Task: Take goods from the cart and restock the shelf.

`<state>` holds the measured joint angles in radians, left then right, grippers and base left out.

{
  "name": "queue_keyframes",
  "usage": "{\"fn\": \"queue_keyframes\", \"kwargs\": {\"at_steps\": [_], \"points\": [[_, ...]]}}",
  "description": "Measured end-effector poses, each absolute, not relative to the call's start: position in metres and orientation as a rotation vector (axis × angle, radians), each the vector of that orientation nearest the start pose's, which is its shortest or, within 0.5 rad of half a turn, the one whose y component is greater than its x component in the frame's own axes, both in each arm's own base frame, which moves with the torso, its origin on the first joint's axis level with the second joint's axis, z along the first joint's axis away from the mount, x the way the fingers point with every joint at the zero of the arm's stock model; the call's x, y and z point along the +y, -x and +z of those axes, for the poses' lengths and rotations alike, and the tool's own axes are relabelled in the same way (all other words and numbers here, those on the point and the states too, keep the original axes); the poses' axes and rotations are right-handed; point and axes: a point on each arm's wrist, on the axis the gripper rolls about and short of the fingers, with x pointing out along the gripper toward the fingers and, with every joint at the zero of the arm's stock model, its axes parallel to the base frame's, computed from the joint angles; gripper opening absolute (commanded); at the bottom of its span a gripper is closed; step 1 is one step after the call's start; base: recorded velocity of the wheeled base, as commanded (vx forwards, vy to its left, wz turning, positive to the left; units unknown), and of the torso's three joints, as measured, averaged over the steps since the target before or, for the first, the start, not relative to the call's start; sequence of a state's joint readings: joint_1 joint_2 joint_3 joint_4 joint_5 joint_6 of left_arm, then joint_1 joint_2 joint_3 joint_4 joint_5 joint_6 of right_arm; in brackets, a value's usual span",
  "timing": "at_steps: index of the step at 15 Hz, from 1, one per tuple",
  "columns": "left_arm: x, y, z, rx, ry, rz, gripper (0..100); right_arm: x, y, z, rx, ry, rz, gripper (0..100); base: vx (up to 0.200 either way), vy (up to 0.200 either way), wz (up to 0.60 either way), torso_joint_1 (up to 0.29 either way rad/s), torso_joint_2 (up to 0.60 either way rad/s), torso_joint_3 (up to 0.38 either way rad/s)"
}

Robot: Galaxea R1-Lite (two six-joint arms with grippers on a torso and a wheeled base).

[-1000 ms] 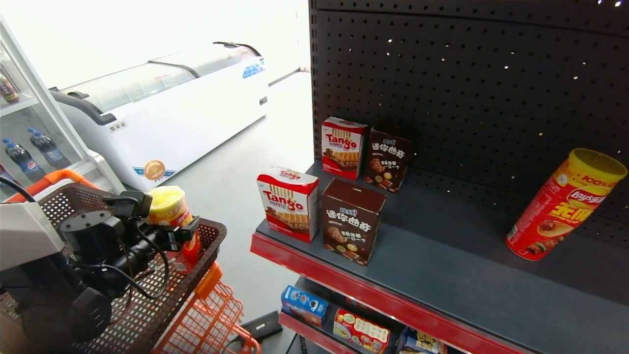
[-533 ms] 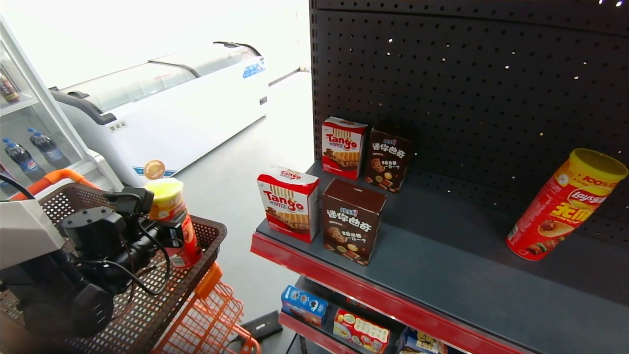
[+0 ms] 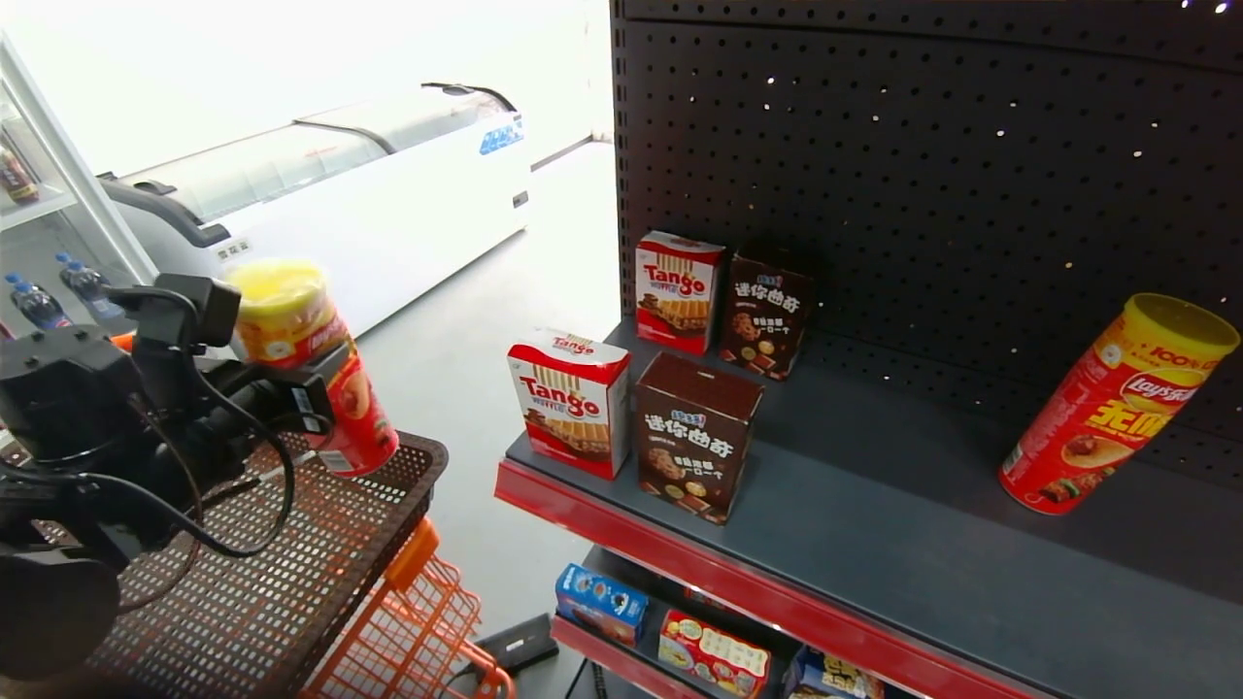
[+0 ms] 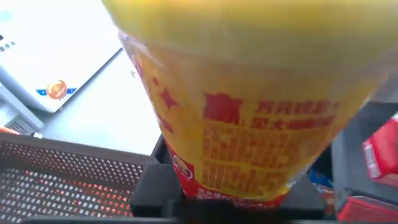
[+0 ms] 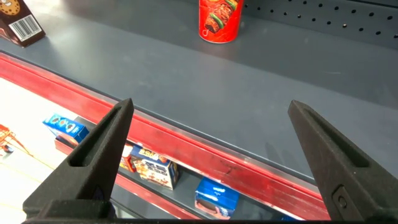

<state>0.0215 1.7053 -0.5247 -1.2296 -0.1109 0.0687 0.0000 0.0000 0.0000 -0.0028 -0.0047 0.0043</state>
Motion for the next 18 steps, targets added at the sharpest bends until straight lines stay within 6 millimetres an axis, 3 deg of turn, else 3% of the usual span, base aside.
{"fn": "queue_keyframes", "kwargs": {"at_steps": [5,10,18], "points": [[-0.009,-0.225,0.214,-0.026,-0.068,-0.23,0,0.0,0.023,0.076,-0.003,-0.005,-0.005,100,0.0,0.0,0.0,0.0,0.0,0.0],[-0.036,-0.177,0.235,0.017,-0.01,-0.548,0,0.0,0.023,0.076,-0.003,-0.005,-0.005,100,0.0,0.0,0.0,0.0,0.0,0.0],[-0.05,-0.148,0.251,-0.077,-0.018,-0.715,0,0.0,0.023,0.076,-0.003,-0.005,-0.005,100,0.0,0.0,0.0,0.0,0.0,0.0]]}}
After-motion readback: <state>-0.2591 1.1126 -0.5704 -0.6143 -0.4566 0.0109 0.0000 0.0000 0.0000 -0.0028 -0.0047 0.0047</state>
